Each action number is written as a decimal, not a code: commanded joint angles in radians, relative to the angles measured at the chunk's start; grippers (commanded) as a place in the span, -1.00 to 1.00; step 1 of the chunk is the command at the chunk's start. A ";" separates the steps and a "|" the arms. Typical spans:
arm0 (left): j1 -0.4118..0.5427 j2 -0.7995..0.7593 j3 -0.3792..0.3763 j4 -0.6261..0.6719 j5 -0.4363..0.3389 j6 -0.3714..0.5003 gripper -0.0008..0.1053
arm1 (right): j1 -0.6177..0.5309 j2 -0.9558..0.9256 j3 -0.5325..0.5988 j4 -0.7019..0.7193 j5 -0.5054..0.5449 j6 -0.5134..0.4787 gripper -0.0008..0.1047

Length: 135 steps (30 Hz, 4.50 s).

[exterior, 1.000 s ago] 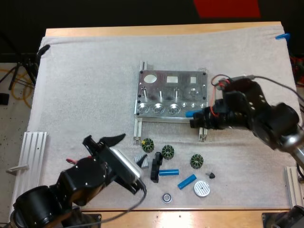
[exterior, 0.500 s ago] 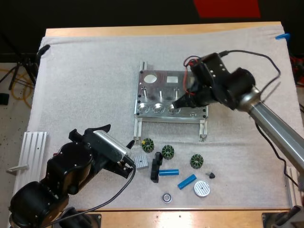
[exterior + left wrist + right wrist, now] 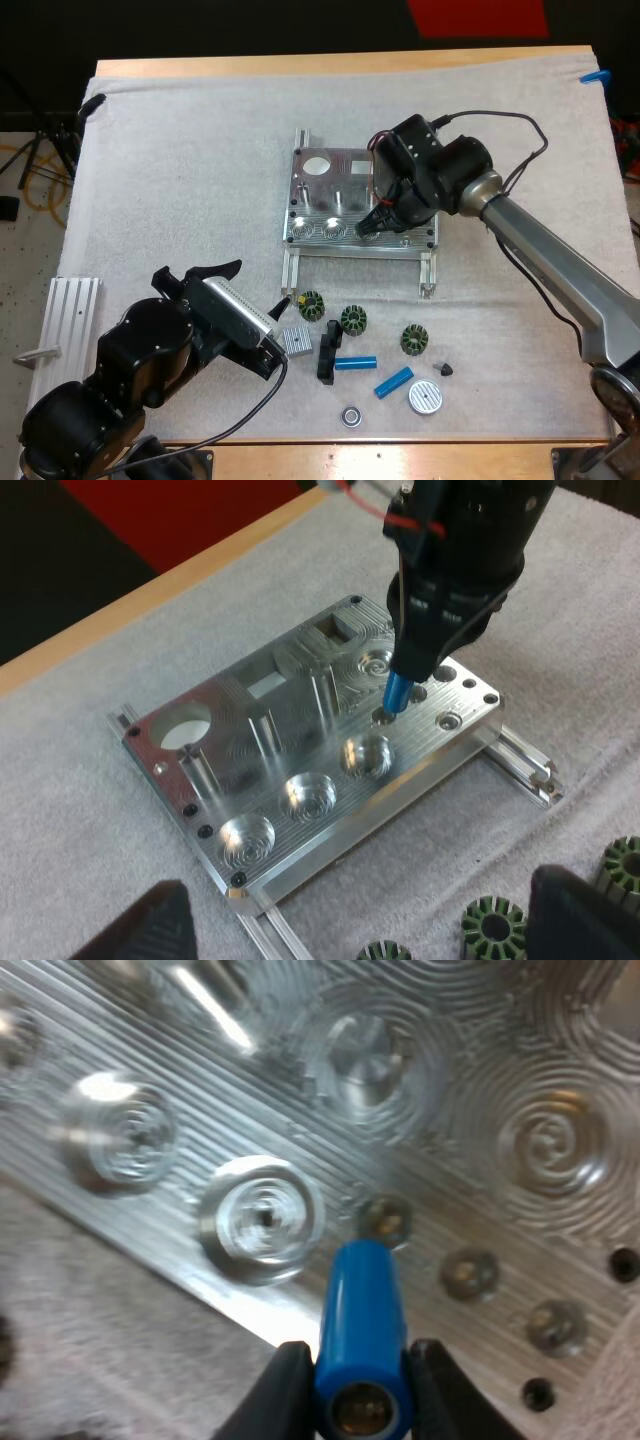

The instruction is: Load cells from left to right

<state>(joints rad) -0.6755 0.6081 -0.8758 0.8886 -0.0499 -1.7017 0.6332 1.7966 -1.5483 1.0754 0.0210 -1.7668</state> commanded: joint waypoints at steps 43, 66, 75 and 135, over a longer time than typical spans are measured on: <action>-0.001 0.003 -0.005 -0.012 0.008 0.002 0.28 | -0.003 0.039 -0.011 -0.074 0.046 -0.049 -0.99; -0.001 0.003 -0.005 -0.012 0.008 0.002 0.28 | -0.002 0.063 -0.011 -0.041 0.028 -0.070 -0.99; -0.001 0.003 -0.005 -0.012 0.008 0.002 0.28 | -0.002 0.063 -0.011 0.016 0.029 -0.070 -0.99; -0.001 0.003 -0.005 -0.012 0.027 0.022 0.28 | -0.002 -0.094 -0.011 -0.042 0.029 -0.024 0.38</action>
<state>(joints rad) -0.6755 0.6081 -0.8758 0.8876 -0.0302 -1.6834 0.6332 1.7199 -1.5579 1.0193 0.0526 -1.7922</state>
